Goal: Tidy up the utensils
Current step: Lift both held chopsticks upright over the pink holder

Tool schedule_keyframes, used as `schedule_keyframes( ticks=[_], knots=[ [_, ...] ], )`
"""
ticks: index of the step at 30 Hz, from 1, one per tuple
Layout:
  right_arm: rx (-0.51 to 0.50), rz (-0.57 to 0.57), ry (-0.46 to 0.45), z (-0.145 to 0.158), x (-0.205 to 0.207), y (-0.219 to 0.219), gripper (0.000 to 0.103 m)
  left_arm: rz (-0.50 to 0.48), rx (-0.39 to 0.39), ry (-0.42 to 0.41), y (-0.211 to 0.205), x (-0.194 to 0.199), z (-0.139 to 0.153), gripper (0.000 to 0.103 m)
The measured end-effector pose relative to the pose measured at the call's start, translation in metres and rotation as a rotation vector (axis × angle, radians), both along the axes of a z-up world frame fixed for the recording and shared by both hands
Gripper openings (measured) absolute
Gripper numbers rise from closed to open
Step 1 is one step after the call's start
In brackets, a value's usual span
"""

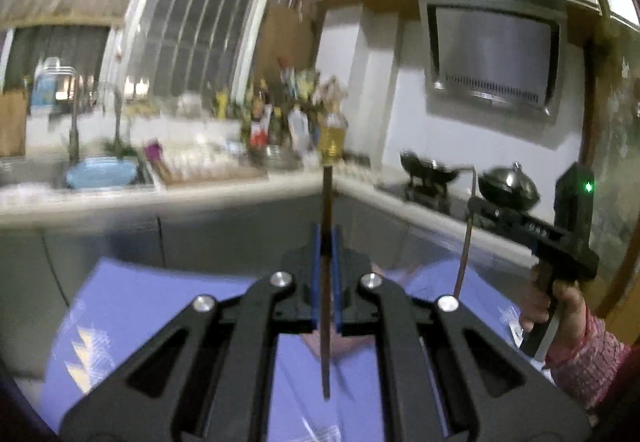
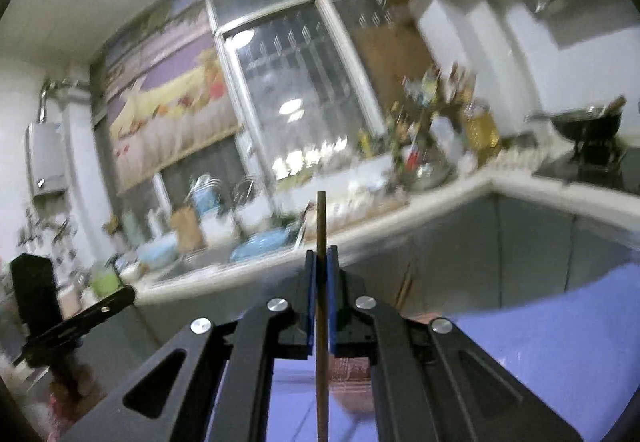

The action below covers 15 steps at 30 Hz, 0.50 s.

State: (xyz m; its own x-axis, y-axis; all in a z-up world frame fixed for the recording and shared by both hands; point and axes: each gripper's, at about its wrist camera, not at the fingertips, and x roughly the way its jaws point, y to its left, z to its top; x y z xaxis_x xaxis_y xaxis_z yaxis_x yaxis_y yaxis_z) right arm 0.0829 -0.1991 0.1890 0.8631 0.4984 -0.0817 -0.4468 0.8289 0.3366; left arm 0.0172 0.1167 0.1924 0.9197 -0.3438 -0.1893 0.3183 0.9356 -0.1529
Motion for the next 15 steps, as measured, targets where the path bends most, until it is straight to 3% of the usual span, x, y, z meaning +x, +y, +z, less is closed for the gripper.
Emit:
schedule_keyframes(
  ticks=[3, 6, 10, 15],
  knots=[
    [0.012, -0.101, -0.066, 0.008, 0.021, 0.011, 0.005, -0.009, -0.019, -0.041, -0.003, 0.038, 0.032, 0.005],
    [0.005, -0.192, -0.130, 0.003, 0.040, 0.024, 0.005, -0.042, -0.050, -0.053, -0.009, 0.073, 0.045, 0.005],
    [-0.028, -0.261, -0.189, -0.014, 0.061, 0.040, 0.005, -0.094, -0.068, -0.050, -0.024, 0.115, 0.044, 0.005],
    [-0.050, -0.289, -0.203, -0.040, 0.084, 0.053, 0.005, -0.145, -0.069, 0.000, -0.042, 0.164, 0.017, 0.005]
  ],
)
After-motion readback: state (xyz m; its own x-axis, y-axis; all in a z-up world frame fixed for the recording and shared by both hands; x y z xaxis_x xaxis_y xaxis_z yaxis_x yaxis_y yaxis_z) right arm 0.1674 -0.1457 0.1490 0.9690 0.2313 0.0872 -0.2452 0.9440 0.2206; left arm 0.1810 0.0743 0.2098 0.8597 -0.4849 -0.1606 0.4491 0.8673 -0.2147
